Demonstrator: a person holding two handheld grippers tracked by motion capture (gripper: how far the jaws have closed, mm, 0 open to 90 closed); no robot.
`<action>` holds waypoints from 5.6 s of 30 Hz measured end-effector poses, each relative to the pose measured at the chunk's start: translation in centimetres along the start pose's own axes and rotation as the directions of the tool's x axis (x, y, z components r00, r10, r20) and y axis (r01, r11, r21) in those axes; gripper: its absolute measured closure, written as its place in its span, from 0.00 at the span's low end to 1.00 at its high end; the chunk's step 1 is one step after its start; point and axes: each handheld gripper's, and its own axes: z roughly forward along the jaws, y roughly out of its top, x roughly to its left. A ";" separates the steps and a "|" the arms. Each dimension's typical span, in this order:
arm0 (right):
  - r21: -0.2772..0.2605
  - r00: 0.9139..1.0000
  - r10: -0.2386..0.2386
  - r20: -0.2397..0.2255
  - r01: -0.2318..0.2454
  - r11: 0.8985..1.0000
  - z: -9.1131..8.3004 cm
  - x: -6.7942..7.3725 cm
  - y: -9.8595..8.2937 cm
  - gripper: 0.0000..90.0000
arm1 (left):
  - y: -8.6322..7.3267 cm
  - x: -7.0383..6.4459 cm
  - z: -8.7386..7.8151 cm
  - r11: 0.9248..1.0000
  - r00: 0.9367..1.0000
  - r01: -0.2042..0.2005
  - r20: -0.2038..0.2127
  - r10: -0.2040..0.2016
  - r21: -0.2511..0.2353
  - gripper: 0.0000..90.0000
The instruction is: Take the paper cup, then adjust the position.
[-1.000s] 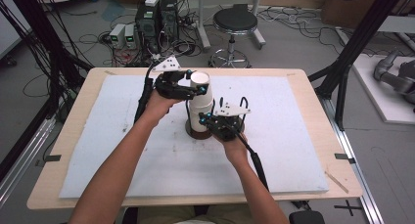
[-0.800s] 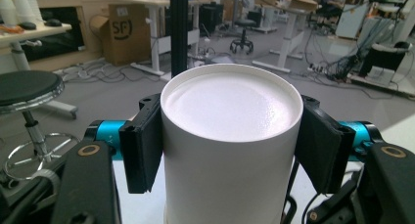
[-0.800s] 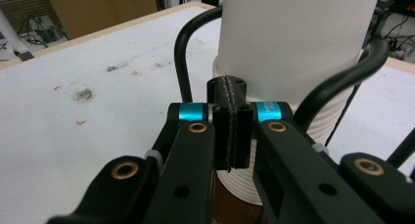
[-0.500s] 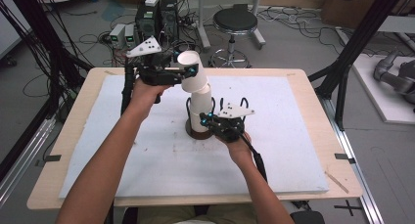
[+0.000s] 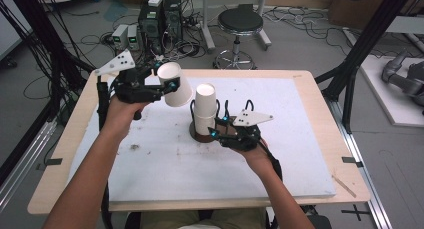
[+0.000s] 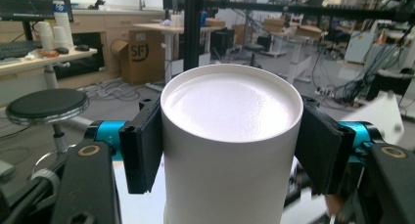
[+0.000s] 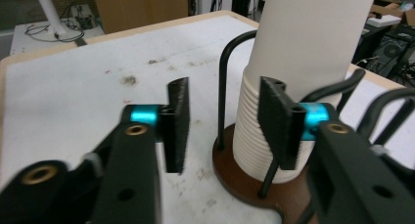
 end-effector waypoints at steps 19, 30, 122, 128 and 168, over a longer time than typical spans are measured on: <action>-0.033 1.000 -0.016 0.002 0.016 0.999 -3.9 -0.9 -1.9 0.31 | -6.9 -1.7 -1.8 0.995 1.000 0.003 0.024 -0.005 0.096 0.37; -0.059 0.998 -0.045 -0.042 0.042 0.997 -4.4 -0.5 -1.9 0.23 | -7.4 -3.4 -0.3 0.993 0.997 -0.015 0.074 0.006 0.117 0.37; 0.182 0.907 -0.162 -0.388 0.248 0.952 -0.9 2.2 -0.8 0.20 | -9.2 -7.5 5.3 0.922 0.873 -0.218 0.486 0.038 0.320 0.40; 0.043 0.930 -0.117 -0.347 0.140 0.989 -2.2 1.2 -1.6 0.20 | -9.9 -6.5 4.3 0.972 0.882 -0.104 0.471 -0.009 0.212 0.40; 0.020 0.895 -0.088 -0.437 0.107 0.994 -3.3 0.9 -1.8 0.43 | -10.4 -7.2 3.1 0.962 0.903 -0.101 0.430 -0.019 0.255 0.16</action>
